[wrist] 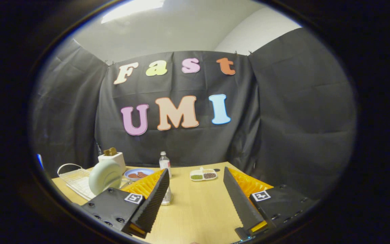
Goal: Take the plate from the dish rack, then take the spoon from the basket and place it into the plate.
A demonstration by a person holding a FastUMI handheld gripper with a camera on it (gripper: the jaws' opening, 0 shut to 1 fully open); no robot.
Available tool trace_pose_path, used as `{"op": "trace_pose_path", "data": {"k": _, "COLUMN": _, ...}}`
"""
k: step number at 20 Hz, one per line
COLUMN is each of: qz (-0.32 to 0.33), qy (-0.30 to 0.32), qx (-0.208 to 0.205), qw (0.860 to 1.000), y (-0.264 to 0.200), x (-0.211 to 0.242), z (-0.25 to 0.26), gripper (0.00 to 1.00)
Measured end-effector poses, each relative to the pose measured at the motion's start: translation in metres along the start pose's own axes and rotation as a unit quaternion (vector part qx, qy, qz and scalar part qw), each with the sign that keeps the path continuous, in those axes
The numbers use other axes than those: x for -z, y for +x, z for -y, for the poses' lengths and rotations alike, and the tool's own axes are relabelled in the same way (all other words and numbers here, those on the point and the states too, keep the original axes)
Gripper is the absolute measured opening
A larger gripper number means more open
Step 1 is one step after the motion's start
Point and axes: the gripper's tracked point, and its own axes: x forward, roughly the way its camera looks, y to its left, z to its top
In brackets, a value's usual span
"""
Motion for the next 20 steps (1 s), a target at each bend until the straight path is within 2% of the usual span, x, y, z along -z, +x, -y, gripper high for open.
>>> {"op": "trace_pose_path", "data": {"k": 5, "qz": -0.034, "qy": 0.004, "qx": -0.044, "qw": 0.998, "y": 0.022, "x": -0.023, "z": -0.034, "gripper": 1.00}}
{"op": "trace_pose_path", "data": {"k": 9, "qz": -0.038, "qy": -0.028, "qx": -0.025, "qw": 0.999, "y": 0.037, "x": -0.053, "z": -0.051, "gripper": 1.00}}
{"op": "trace_pose_path", "data": {"k": 14, "qz": -0.059, "qy": -0.027, "qx": -0.073, "qw": 0.995, "y": 0.054, "x": -0.075, "z": -0.132, "gripper": 1.00}}
{"op": "trace_pose_path", "data": {"k": 16, "qz": -0.082, "qy": -0.029, "qx": -0.100, "qw": 0.991, "y": 0.064, "x": -0.069, "z": -0.171, "gripper": 1.00}}
{"op": "trace_pose_path", "data": {"k": 20, "qz": -0.169, "qy": -0.022, "qx": -0.153, "qw": 0.973, "y": 0.079, "x": -0.032, "z": -0.242, "gripper": 1.00}}
